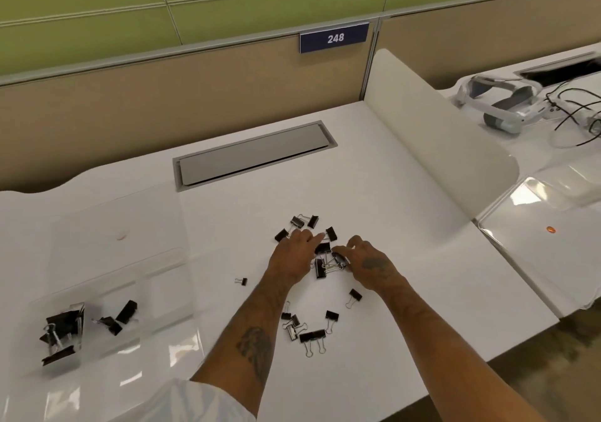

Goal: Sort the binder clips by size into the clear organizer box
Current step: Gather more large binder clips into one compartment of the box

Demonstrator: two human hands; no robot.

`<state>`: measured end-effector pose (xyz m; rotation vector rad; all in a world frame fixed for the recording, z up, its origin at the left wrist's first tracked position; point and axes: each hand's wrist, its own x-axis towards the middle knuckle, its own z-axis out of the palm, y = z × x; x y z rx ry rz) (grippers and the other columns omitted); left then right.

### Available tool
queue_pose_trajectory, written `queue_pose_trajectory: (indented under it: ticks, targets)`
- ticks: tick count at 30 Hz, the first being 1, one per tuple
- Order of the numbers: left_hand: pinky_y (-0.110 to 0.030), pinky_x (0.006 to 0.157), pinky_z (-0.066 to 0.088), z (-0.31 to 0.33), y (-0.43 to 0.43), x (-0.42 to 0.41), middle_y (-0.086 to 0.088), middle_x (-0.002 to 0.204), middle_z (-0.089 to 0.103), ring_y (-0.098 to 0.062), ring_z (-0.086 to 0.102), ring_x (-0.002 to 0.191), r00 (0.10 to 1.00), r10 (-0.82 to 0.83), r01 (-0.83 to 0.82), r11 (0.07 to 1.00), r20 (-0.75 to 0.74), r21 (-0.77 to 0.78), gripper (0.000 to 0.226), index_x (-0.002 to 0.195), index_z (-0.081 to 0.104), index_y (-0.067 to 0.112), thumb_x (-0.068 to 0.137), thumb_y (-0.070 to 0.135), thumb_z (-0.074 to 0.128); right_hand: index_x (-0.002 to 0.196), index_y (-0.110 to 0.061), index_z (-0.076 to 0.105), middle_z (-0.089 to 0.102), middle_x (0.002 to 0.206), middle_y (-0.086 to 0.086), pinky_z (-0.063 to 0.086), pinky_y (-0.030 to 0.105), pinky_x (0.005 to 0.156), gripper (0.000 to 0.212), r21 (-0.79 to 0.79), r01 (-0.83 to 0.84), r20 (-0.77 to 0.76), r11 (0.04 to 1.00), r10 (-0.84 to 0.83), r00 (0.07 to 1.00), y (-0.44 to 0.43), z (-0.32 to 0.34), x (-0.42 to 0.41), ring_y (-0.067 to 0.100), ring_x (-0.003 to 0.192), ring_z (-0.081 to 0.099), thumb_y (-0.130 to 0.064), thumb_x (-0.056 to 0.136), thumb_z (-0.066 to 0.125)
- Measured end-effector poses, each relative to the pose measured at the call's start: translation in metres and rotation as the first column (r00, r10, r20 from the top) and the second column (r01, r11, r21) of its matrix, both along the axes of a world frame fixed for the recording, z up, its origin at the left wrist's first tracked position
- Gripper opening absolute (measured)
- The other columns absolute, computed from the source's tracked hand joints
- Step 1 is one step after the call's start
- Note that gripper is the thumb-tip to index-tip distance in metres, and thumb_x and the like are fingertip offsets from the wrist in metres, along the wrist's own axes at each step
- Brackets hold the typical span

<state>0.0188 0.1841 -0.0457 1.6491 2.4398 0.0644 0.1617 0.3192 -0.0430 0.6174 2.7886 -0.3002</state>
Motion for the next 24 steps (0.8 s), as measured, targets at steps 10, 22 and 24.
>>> queue_pose_trajectory:
  ticks: [10, 22, 24]
  targets:
    - [-0.036, 0.086, 0.047, -0.009, 0.02, 0.003, -0.005, 0.121, 0.052, -0.022, 0.047, 0.113, 0.999, 0.045, -0.045, 0.999, -0.014, -0.021, 0.029, 0.119, 0.058, 0.011, 0.094, 0.028, 0.057, 0.132, -0.021, 0.048, 0.053, 0.132, 0.001, 0.044, 0.034, 0.095, 0.052, -0.164, 0.126, -0.057, 0.978, -0.137, 0.989, 0.013, 0.005, 0.004, 0.024, 0.117, 0.051, -0.003, 0.084, 0.051]
    - [-0.038, 0.084, 0.052, -0.009, 0.025, 0.015, -0.004, 0.123, 0.054, -0.022, 0.05, 0.114, 0.994, 0.07, -0.066, 0.997, 0.082, -0.049, 0.053, 0.137, 0.043, 0.021, 0.089, 0.023, 0.065, 0.117, -0.016, 0.057, 0.047, 0.111, 0.003, 0.04, 0.022, 0.077, 0.048, -0.463, 0.312, -0.168, 0.83, -0.427, 0.888, 0.021, 0.008, 0.014, 0.022, 0.102, 0.052, 0.005, 0.073, 0.057]
    - [-0.037, 0.081, 0.052, -0.008, 0.025, 0.018, -0.003, 0.117, 0.058, -0.022, 0.055, 0.107, 0.992, 0.087, -0.086, 0.996, 0.086, -0.013, 0.047, 0.129, 0.045, 0.019, 0.087, 0.02, 0.067, 0.118, -0.017, 0.058, 0.047, 0.113, 0.002, 0.044, 0.024, 0.081, 0.046, -0.524, 0.342, -0.186, 0.78, -0.497, 0.847, 0.022, 0.01, 0.015, 0.021, 0.102, 0.054, -0.004, 0.074, 0.064]
